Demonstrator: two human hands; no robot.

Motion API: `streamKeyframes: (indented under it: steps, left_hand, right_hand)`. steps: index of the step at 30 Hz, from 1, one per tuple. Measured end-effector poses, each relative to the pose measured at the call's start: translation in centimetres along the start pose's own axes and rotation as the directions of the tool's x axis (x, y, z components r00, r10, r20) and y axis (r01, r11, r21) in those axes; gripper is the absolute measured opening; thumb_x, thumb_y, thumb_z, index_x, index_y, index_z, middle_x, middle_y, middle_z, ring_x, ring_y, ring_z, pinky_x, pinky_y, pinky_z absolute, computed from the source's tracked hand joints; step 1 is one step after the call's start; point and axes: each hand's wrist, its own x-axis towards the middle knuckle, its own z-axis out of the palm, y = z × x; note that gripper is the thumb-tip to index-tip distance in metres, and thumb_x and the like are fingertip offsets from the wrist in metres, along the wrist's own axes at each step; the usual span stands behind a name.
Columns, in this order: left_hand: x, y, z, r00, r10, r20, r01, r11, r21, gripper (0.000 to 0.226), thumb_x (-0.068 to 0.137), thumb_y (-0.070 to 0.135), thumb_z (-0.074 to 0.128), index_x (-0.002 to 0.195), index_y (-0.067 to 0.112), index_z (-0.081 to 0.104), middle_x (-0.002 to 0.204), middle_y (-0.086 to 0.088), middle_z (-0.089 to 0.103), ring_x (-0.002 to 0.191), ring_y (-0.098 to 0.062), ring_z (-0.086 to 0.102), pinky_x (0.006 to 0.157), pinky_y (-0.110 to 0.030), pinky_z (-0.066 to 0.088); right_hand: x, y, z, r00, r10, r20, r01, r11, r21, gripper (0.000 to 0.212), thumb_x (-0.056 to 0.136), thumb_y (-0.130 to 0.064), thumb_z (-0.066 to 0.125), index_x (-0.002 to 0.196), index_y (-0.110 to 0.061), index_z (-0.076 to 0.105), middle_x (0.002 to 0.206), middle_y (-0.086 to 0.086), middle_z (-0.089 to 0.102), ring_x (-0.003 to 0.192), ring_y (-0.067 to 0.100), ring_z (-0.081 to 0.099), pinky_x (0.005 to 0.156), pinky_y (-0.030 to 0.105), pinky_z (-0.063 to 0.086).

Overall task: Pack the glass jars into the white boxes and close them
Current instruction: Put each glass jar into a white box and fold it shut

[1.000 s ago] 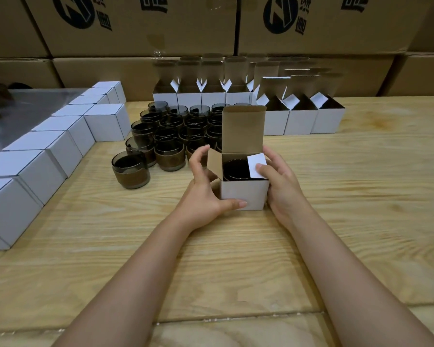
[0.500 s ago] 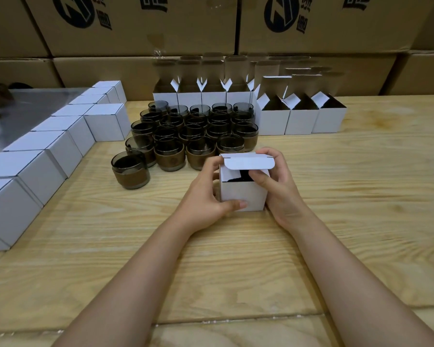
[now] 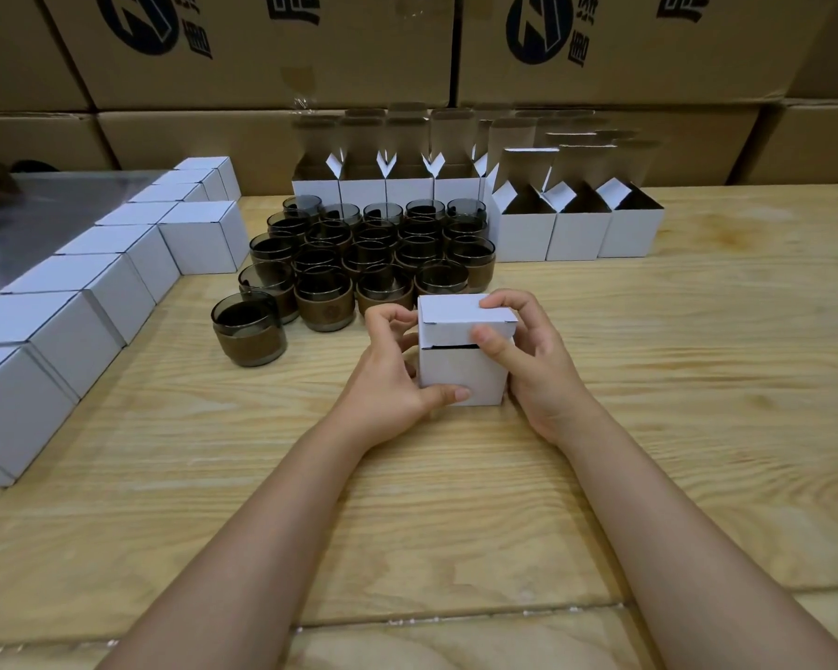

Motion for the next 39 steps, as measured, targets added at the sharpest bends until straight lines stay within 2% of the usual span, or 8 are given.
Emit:
streamKeyframes:
  steps: [6, 12, 14, 19, 22, 26, 33, 39]
  left_hand:
    - [-0.1, 0.3, 0.1, 0.999, 0.052, 0.007, -0.052, 0.998, 0.019, 0.083, 0.067, 0.016, 0.087, 0.112, 0.043, 0.022, 0.135, 0.009, 0.040, 0.126, -0.013, 0.048, 0.082, -0.019, 0.051]
    - [-0.9, 1.0, 0.3, 0.962, 0.273, 0.020, -0.268, 0.924, 0.273, 0.060, 0.077, 0.024, 0.079, 0.122, 0.039, 0.043, 0.154, -0.001, 0.019, 0.140, -0.013, 0.027, 0.108, -0.037, 0.037]
    - [-0.8, 1.5, 0.2, 0.949, 0.314, -0.023, -0.291, 0.901, 0.322, 0.037, 0.083, 0.038, 0.067, 0.114, 0.019, 0.061, 0.154, -0.004, 0.024, 0.141, -0.016, 0.029, 0.111, -0.029, 0.028]
    - [-0.4, 2.3, 0.3, 0.908, 0.408, -0.093, -0.338, 0.847, 0.411, 0.047, 0.097, 0.039, 0.039, 0.101, 0.007, 0.073, 0.142, -0.010, 0.048, 0.139, -0.020, 0.037, 0.110, -0.034, 0.030]
    - [-0.6, 2.6, 0.4, 0.835, 0.542, -0.097, -0.389, 0.704, 0.594, 0.039, 0.099, 0.029, 0.041, 0.096, 0.007, 0.074, 0.131, -0.010, 0.060, 0.132, -0.023, 0.048, 0.102, -0.042, 0.035]
    - [-1.1, 3.1, 1.0, 0.686, 0.728, 0.017, -0.343, 0.302, 0.890, 0.025, 0.095, 0.019, 0.052, 0.101, 0.007, 0.074, 0.109, -0.005, 0.072, 0.101, -0.022, 0.068, 0.098, -0.045, 0.039]
    - [-2.9, 5.3, 0.0, 0.666, 0.744, 0.049, -0.272, 0.182, 0.945, 0.038, 0.086, 0.040, 0.060, 0.063, 0.009, 0.059, 0.061, -0.005, 0.057, 0.058, -0.025, 0.055, 0.069, -0.036, 0.050]
    - [-7.4, 3.0, -7.6, 0.683, 0.730, 0.022, -0.150, 0.111, 0.983, 0.034, 0.088, 0.027, 0.054, 0.061, 0.006, 0.055, 0.060, -0.011, 0.054, 0.053, -0.030, 0.052, 0.051, -0.038, 0.039]
  right_hand:
    - [0.0, 0.1, -0.6, 0.998, 0.005, 0.068, -0.005, 1.000, 0.001, 0.024, 0.075, -0.014, 0.065, 0.095, -0.021, 0.054, 0.110, 0.001, 0.054, 0.100, 0.016, 0.054, 0.080, 0.032, 0.045]
    - [0.2, -0.1, -0.8, 0.999, 0.042, 0.031, -0.043, 0.999, 0.023, 0.011, 0.082, -0.028, 0.054, 0.088, -0.022, 0.062, 0.094, -0.007, 0.060, 0.088, 0.011, 0.054, 0.073, 0.024, 0.044]
    - [0.3, -0.1, -0.9, 0.998, 0.066, 0.016, -0.066, 0.998, 0.009, 0.013, 0.083, -0.026, 0.052, 0.084, -0.023, 0.064, 0.088, -0.009, 0.061, 0.082, 0.007, 0.055, 0.069, 0.021, 0.044]
    - [0.3, 0.0, -1.1, 0.998, 0.064, 0.026, -0.062, 0.997, -0.052, 0.014, 0.083, -0.026, 0.053, 0.083, -0.027, 0.066, 0.089, -0.013, 0.062, 0.082, 0.005, 0.055, 0.070, 0.019, 0.044]
    - [0.3, 0.0, -1.2, 0.998, 0.055, 0.018, -0.054, 0.998, -0.018, 0.015, 0.083, -0.024, 0.054, 0.093, -0.024, 0.065, 0.096, -0.010, 0.062, 0.088, 0.007, 0.055, 0.076, 0.023, 0.044]
    - [0.3, 0.0, -0.9, 0.998, 0.058, 0.033, -0.059, 0.997, 0.048, 0.037, 0.080, -0.022, 0.061, 0.117, -0.023, 0.055, 0.110, 0.004, 0.062, 0.095, 0.013, 0.061, 0.081, 0.026, 0.050]
    - [0.4, 0.2, 0.2, 0.985, 0.167, 0.045, -0.165, 0.986, -0.033, 0.071, 0.073, -0.070, 0.061, 0.131, -0.033, 0.043, 0.122, 0.007, 0.063, 0.113, 0.021, 0.060, 0.102, 0.034, 0.046]
    - [0.5, 0.5, -0.4, 0.984, 0.172, 0.041, -0.172, 0.985, -0.016, 0.048, 0.083, -0.045, 0.050, 0.125, -0.023, 0.053, 0.117, 0.010, 0.065, 0.112, 0.026, 0.061, 0.099, 0.037, 0.047]
